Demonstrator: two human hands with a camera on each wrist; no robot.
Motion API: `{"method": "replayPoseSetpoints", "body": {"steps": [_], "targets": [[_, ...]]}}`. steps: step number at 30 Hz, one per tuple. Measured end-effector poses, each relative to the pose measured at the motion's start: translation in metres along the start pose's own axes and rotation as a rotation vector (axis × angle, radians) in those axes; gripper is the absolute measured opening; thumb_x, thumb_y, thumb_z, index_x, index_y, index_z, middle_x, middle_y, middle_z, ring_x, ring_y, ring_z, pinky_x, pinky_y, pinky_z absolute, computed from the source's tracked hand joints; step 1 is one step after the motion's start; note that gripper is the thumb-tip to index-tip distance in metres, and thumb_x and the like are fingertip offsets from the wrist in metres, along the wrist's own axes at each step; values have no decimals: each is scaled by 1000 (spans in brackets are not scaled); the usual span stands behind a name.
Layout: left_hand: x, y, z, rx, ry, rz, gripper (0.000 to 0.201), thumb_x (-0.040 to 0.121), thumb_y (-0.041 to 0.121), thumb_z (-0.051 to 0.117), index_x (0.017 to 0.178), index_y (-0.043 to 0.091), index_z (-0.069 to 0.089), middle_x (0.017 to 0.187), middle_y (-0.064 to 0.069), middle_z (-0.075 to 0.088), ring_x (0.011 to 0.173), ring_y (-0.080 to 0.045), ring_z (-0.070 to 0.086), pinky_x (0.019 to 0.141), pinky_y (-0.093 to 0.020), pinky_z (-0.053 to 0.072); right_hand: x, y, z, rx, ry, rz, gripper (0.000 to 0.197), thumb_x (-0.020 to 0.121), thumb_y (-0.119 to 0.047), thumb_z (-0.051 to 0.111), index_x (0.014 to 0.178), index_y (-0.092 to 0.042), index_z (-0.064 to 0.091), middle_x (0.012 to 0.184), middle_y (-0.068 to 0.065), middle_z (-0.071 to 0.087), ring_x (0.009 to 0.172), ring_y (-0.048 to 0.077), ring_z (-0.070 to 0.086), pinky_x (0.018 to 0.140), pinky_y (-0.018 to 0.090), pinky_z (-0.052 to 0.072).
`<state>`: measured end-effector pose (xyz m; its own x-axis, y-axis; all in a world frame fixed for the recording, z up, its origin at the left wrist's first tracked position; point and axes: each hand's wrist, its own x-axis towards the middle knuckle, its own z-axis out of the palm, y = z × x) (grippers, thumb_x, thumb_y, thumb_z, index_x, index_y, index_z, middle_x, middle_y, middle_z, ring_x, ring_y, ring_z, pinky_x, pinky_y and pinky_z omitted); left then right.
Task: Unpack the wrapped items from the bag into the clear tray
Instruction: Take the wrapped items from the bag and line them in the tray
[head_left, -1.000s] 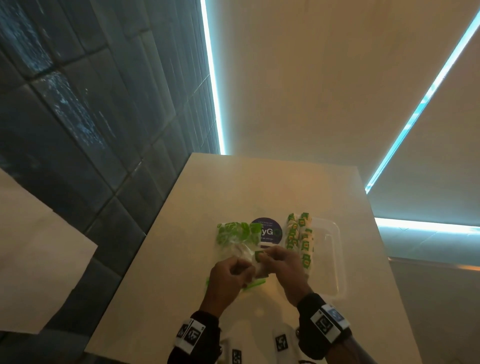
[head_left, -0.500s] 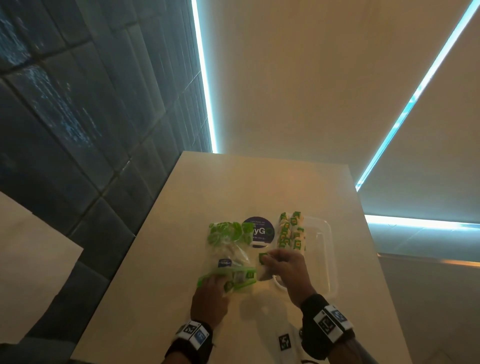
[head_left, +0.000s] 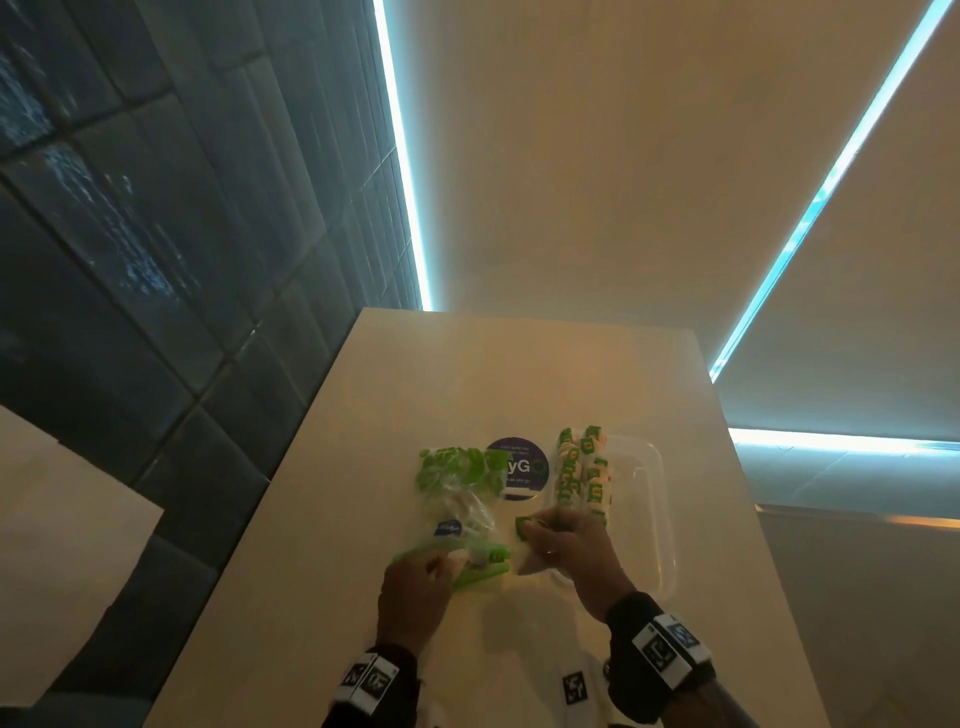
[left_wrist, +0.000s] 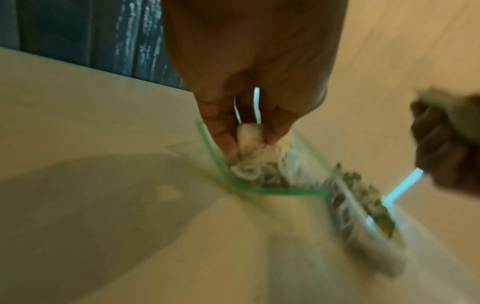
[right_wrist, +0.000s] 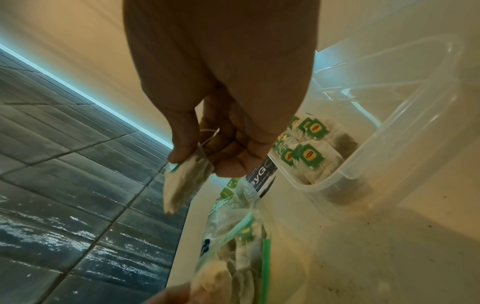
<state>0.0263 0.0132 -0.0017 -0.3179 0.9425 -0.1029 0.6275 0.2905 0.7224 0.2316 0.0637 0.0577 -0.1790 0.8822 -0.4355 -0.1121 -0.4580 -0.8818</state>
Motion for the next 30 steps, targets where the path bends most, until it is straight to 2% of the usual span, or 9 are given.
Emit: {"method": "replayPoseSetpoints", "body": {"steps": [3,6,9,12,16,19,21,27,30], "targets": [[-1,15,-11,-300,-48,-95,12,76,38,78,77,26,76,71,11,74,68,-5,69,64,-28,58,-3,1,7,-22,-92,91,8,84,-2,69,86,4,63,86,19,64,80,30,64,63,35,58],[2,28,-17,-531,-80,-177,10,77,24,80,78,15,74,75,-3,75,71,-18,70,64,-39,61,-5,4,16,-35,-126,98,6,84,-1,68,84,2,63,83,17,61,78,29,61,67,38,59],[-2,47,-23,-701,-145,-184,10,81,13,76,82,5,72,77,-9,73,71,-16,67,66,-34,58,-5,3,24,5,-140,97,8,85,0,67,88,4,61,82,17,61,76,29,62,64,37,58],[-7,56,-28,-826,-222,-163,14,85,16,70,81,2,69,75,-8,70,72,-18,62,71,-35,54,-6,2,29,48,-138,76,5,85,-1,66,85,1,61,80,14,61,72,23,63,63,32,55],[-6,56,-33,-946,-329,-194,24,97,19,52,97,10,74,102,-15,73,90,-25,67,88,-48,52,-6,-2,28,129,-168,64,6,88,-4,64,84,0,59,80,13,60,74,22,61,65,30,53],[-1,55,-31,-903,-430,-150,25,94,14,56,116,17,69,115,-8,70,103,-24,66,94,-47,51,-9,-4,27,159,-218,73,6,88,-4,62,85,0,59,80,13,61,75,23,62,68,32,53],[-1,56,-28,-901,-478,-142,28,91,13,60,118,14,67,116,-10,70,105,-26,66,94,-46,51,-10,-4,28,133,-233,69,6,89,-5,62,86,1,61,82,15,62,75,24,62,70,34,53],[4,59,-30,-848,-200,-176,9,82,4,71,88,10,73,88,-9,73,82,-22,65,68,-33,55,-7,-13,16,-14,-143,30,11,85,-5,67,89,5,65,88,19,64,83,32,62,81,46,54],[11,54,-30,-752,-77,-161,11,79,8,76,84,18,77,85,-5,75,81,-20,67,68,-35,57,-5,-25,5,-63,-122,21,25,83,-3,68,97,17,62,89,21,67,82,34,63,80,48,54]]}}
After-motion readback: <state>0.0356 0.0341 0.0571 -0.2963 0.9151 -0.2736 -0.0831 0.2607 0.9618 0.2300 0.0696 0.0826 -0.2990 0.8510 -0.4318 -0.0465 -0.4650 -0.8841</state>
